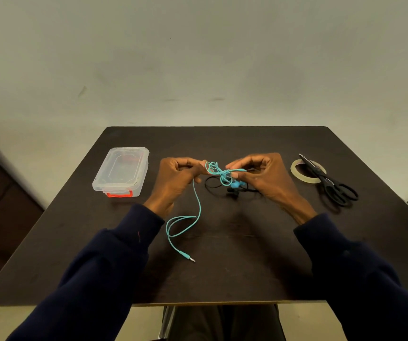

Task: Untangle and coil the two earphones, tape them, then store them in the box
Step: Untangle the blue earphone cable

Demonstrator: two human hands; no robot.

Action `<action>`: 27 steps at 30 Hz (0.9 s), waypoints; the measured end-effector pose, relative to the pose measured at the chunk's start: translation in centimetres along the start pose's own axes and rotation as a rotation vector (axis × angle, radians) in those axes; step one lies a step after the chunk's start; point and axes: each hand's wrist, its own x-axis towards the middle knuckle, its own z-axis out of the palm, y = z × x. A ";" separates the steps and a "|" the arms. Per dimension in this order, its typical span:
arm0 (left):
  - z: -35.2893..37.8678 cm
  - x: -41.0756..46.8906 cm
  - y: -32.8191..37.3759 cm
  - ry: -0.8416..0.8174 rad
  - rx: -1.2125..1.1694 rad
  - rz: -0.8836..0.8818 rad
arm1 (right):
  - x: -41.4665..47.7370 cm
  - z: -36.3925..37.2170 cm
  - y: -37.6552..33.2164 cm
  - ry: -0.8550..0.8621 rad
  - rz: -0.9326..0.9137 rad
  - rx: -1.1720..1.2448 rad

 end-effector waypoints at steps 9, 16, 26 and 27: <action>0.4 0.0 -0.3 -0.016 -0.173 -0.091 | 0.0 0.1 0.3 -0.061 0.051 0.161; 0.5 0.0 -0.3 -0.096 -0.179 -0.086 | 0.9 1.4 0.2 -0.085 -0.014 -0.041; -0.9 0.1 0.0 -0.044 -0.037 0.032 | 1.5 0.9 0.6 -0.207 0.057 0.035; -1.0 0.1 -0.1 -0.029 -0.047 0.017 | 1.4 0.9 0.7 -0.223 0.078 0.057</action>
